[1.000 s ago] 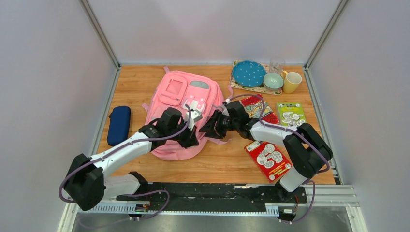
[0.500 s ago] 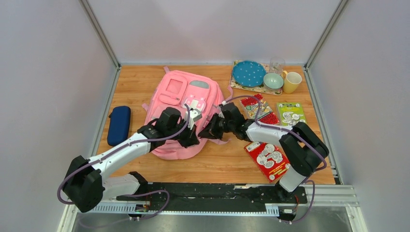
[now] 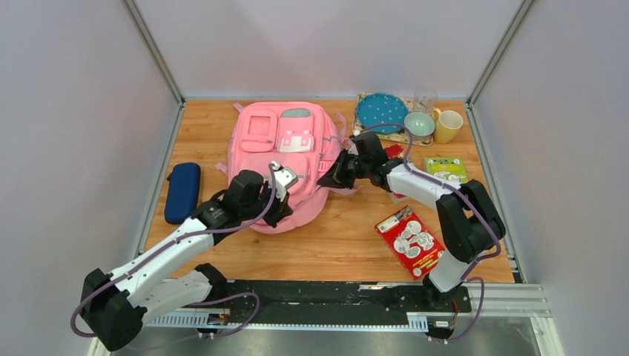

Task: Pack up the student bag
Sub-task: Unzip the student bag at the center of the board.

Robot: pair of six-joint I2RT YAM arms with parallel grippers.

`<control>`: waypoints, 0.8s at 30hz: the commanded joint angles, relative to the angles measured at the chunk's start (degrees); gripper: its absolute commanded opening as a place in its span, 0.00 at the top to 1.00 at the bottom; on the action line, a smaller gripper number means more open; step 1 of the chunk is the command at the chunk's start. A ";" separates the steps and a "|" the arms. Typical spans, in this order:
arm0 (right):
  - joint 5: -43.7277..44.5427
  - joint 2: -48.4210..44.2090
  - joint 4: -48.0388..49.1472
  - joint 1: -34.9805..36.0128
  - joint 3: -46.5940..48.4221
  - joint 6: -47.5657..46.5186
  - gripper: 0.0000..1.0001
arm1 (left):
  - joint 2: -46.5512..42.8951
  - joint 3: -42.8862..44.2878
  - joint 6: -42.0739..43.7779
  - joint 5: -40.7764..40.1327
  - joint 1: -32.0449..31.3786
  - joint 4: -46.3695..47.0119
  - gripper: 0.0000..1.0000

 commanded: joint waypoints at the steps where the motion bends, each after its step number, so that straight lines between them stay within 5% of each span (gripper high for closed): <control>1: 3.36 0.04 0.07 -5.05 4.72 -6.09 1.00 | -2.35 -2.34 1.56 -6.55 -0.90 -13.28 1.00; 4: 1.26 0.56 -0.19 -6.37 6.21 -7.14 1.00 | -2.97 -3.40 1.39 -10.68 -0.81 -14.60 1.00; 8: -3.05 2.32 -1.60 -6.81 9.99 -8.29 0.99 | -3.67 -4.28 -0.02 -6.24 -0.81 -11.36 1.00; 9: -3.41 1.89 -1.86 -6.55 9.47 -7.94 0.91 | -3.41 -4.28 -0.63 -4.99 -0.81 -8.65 1.00; 10: -3.15 1.01 -2.39 -6.55 8.51 -7.94 0.65 | -3.15 -4.28 -2.03 -3.85 -0.90 -7.06 1.00; 11: -2.54 -0.39 -2.83 -6.37 5.80 -7.85 0.55 | -2.88 -4.11 -2.57 -1.66 -0.81 -5.65 1.00; 14: 0.01 -7.59 -3.19 -6.37 -0.44 -6.71 0.37 | -1.22 -2.97 -4.59 1.07 -0.90 -0.90 1.00; 24: 6.15 -17.10 -3.19 8.56 -11.18 3.04 0.32 | 3.18 2.75 -5.91 8.20 -1.51 5.70 1.00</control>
